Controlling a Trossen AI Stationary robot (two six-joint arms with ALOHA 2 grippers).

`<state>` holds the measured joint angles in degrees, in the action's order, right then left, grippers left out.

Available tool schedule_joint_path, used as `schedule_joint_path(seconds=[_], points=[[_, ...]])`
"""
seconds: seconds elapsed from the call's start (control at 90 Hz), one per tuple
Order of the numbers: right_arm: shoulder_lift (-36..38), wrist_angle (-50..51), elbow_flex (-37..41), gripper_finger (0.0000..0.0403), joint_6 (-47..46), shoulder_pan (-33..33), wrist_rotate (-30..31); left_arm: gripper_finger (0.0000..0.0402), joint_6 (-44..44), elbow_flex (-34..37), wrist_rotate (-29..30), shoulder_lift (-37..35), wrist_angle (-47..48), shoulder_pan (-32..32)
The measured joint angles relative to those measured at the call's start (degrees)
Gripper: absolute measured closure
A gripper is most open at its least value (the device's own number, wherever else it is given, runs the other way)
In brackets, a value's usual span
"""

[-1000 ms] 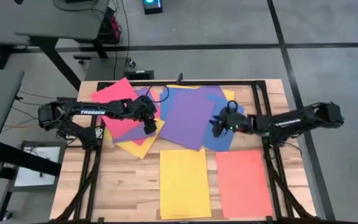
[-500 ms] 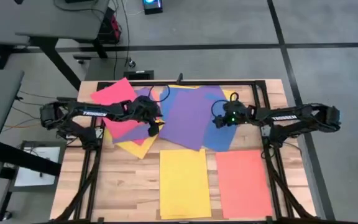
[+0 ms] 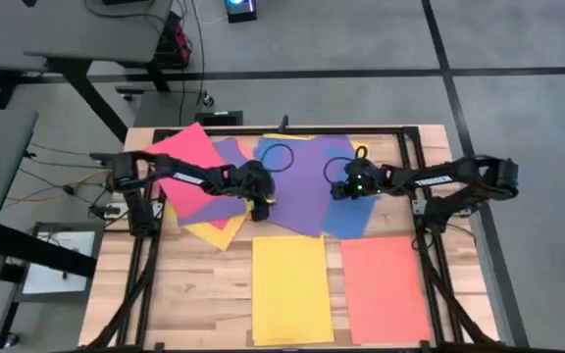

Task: Organize paper
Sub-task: Put the violet paper to the bottom left of the table

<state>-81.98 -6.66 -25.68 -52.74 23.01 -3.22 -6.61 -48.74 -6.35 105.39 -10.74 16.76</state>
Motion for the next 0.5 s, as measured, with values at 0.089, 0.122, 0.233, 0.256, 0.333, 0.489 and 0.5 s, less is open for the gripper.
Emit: schedule_joint_path(seconds=[0.089,0.122,0.233,0.256,0.333,0.489,0.5], points=[[-2.3,-0.9,-1.0,0.0237,-1.3,-0.2,-0.2,0.0219,0.0,-1.2,0.3,1.8,0.0,-1.3],[-3.0,-0.9,-1.2,0.0237,-1.4,-0.4,-0.2,0.0219,0.0,-1.5,0.3,2.2,-0.2,-1.7],[-3.5,-2.5,-1.4,0.0237,-1.4,-0.5,-0.4,0.0219,-0.1,-1.8,0.2,2.4,0.0,-2.9],[-3.4,-3.1,-1.4,0.0237,-1.4,-0.5,-0.5,0.0219,-0.3,-1.8,0.2,2.4,0.0,-3.1],[-2.7,-4.2,-1.2,0.0237,0.3,-0.5,-1.1,0.0219,-0.4,-1.8,0.1,2.3,0.2,-3.3],[-2.0,-3.4,-1.2,0.0280,2.5,-0.8,-3.0,0.0219,-0.5,-1.8,0.1,2.1,0.5,-3.3],[-2.0,-3.2,-1.2,0.0287,2.8,-0.9,-3.0,0.0219,-0.5,-1.8,0.0,2.0,0.6,-3.3]])
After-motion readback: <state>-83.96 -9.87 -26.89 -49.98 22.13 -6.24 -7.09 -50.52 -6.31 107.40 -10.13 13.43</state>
